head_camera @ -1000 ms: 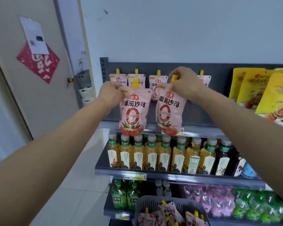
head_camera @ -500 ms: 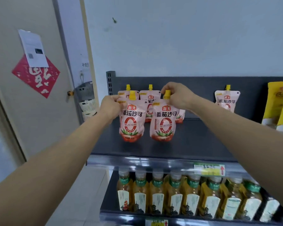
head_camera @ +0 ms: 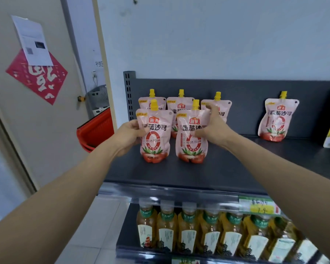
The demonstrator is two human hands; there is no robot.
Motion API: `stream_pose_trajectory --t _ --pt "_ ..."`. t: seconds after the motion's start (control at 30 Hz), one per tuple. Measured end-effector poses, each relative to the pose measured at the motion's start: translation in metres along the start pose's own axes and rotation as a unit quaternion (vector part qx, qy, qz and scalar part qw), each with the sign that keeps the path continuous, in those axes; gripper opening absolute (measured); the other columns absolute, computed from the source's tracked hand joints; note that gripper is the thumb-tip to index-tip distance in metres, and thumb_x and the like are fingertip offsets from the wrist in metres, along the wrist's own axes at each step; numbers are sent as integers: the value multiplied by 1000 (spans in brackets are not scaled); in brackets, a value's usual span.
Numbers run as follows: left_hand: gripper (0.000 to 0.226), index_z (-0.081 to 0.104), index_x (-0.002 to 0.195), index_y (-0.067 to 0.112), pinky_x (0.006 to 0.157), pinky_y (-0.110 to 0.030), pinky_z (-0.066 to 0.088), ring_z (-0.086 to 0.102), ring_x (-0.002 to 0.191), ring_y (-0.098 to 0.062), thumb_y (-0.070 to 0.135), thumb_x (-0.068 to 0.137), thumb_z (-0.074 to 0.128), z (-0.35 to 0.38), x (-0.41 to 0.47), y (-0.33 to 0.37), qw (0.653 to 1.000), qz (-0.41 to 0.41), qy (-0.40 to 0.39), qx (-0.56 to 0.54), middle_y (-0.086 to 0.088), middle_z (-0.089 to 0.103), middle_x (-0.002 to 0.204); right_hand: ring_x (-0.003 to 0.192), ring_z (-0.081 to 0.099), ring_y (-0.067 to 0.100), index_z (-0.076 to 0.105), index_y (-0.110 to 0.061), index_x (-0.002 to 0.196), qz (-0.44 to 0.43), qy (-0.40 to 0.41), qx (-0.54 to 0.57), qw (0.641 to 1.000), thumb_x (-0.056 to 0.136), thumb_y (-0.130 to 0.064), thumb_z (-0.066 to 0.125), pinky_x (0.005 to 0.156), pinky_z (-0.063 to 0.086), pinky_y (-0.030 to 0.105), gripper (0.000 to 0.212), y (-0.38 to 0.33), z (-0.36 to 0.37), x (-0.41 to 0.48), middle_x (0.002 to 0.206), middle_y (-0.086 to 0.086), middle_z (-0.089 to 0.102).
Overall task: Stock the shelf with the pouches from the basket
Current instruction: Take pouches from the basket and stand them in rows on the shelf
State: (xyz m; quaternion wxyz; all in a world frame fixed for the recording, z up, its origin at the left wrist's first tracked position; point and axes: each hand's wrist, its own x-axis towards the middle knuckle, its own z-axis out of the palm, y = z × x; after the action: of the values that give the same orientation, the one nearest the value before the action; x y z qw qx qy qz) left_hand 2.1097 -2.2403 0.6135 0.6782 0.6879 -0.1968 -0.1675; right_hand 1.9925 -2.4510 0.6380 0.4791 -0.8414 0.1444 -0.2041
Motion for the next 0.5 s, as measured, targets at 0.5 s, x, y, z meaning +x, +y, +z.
stream_pose_trajectory --t 0.5 --pt "49 55 122 4 101 -44 47 59 114 -29 -11 77 66 2 15 -20 992 -21 22 119 -13 63 122 117 58 26 49 -11 112 67 -13 1 998 74 -4 76 97 50 43 47 32 19 13 125 6 61"
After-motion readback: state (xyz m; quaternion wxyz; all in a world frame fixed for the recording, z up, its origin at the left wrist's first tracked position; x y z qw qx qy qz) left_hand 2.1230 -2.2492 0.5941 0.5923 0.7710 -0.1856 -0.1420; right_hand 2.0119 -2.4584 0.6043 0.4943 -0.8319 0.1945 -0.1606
